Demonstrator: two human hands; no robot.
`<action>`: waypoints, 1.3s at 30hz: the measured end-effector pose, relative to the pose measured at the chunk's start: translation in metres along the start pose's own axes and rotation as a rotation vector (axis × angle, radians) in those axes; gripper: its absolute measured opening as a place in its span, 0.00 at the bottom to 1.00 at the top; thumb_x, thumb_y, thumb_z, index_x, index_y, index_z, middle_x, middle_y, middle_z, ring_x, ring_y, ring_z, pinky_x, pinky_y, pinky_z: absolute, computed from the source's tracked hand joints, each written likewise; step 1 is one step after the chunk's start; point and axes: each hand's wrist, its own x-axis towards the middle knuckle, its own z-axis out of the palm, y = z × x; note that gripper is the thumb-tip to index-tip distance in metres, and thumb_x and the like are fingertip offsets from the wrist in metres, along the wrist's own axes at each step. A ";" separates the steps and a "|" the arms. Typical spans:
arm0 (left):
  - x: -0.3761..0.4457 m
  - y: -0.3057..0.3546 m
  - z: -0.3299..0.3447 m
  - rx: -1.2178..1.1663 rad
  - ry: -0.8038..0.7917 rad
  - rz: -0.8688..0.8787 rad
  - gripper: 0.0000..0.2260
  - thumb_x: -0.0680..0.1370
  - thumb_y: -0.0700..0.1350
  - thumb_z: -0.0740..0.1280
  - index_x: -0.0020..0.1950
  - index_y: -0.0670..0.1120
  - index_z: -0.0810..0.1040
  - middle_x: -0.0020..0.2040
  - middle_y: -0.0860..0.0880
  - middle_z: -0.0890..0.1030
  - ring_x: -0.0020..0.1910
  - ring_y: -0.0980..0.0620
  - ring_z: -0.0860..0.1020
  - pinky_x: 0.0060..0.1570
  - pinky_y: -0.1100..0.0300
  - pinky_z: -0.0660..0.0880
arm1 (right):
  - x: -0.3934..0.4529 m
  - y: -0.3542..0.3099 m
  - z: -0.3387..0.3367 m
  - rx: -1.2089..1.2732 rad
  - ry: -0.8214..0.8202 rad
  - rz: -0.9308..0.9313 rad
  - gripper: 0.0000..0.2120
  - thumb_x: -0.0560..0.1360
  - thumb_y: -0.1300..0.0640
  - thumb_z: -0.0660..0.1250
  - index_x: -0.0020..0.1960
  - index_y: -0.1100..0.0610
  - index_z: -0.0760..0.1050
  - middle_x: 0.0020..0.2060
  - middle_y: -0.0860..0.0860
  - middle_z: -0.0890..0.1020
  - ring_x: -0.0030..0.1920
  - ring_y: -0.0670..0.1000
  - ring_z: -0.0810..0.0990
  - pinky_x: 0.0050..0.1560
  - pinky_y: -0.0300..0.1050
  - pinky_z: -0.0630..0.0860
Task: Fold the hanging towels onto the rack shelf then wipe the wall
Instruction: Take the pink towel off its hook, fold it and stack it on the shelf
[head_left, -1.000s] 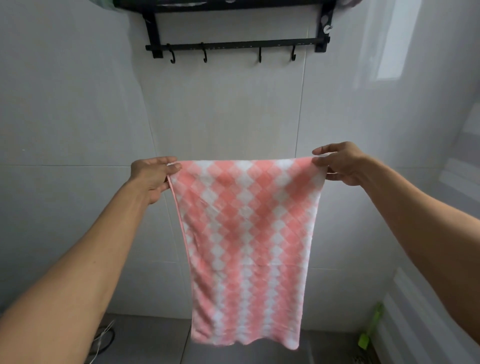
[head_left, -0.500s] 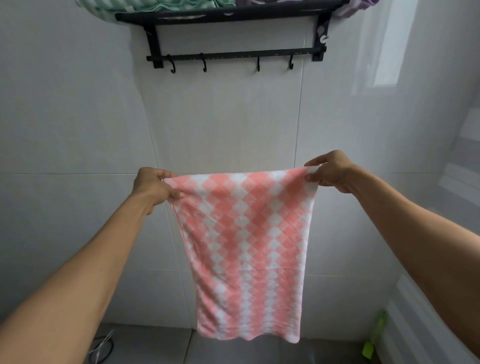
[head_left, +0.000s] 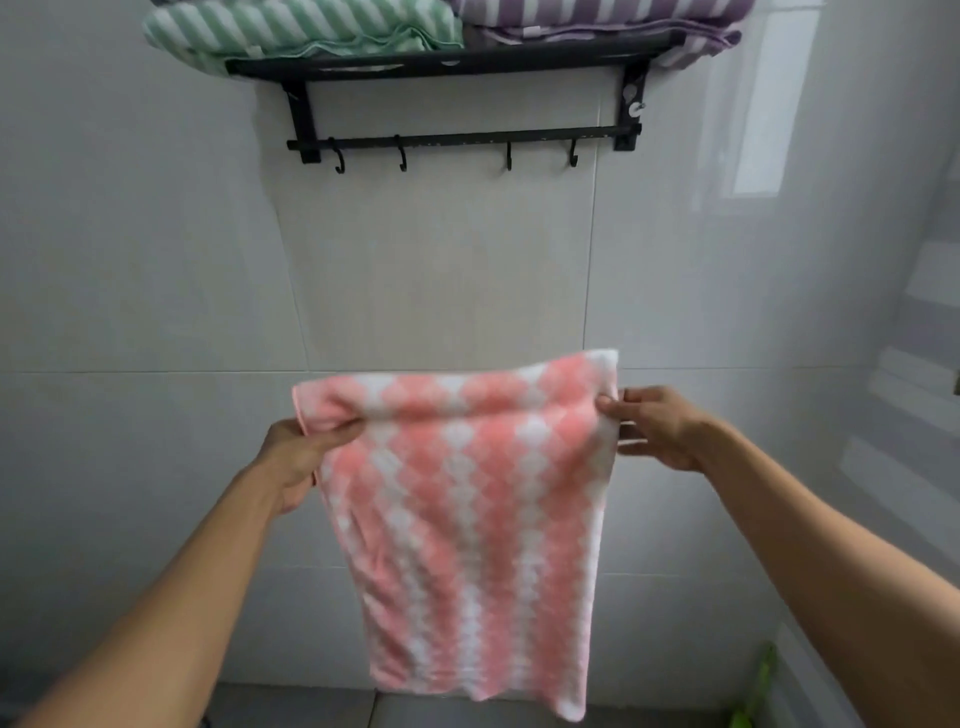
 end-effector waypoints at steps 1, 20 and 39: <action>-0.001 -0.008 -0.004 0.005 0.020 -0.040 0.18 0.65 0.38 0.80 0.51 0.35 0.82 0.50 0.37 0.85 0.46 0.41 0.85 0.53 0.42 0.80 | -0.001 0.011 0.002 0.015 0.024 0.018 0.29 0.63 0.40 0.80 0.52 0.61 0.81 0.48 0.57 0.85 0.47 0.56 0.83 0.62 0.59 0.76; -0.004 0.021 -0.022 -0.113 -0.314 -0.064 0.29 0.60 0.51 0.84 0.54 0.36 0.84 0.53 0.37 0.85 0.43 0.45 0.86 0.40 0.52 0.83 | -0.014 0.015 0.001 0.243 -0.197 0.048 0.46 0.55 0.33 0.82 0.66 0.57 0.80 0.63 0.59 0.81 0.61 0.59 0.79 0.70 0.58 0.70; -0.008 0.026 -0.005 -0.142 0.140 0.024 0.33 0.71 0.36 0.77 0.73 0.42 0.67 0.60 0.35 0.80 0.43 0.47 0.83 0.39 0.54 0.82 | -0.016 0.000 0.009 0.142 -0.008 -0.006 0.28 0.60 0.52 0.80 0.55 0.65 0.82 0.47 0.57 0.86 0.40 0.51 0.86 0.37 0.43 0.81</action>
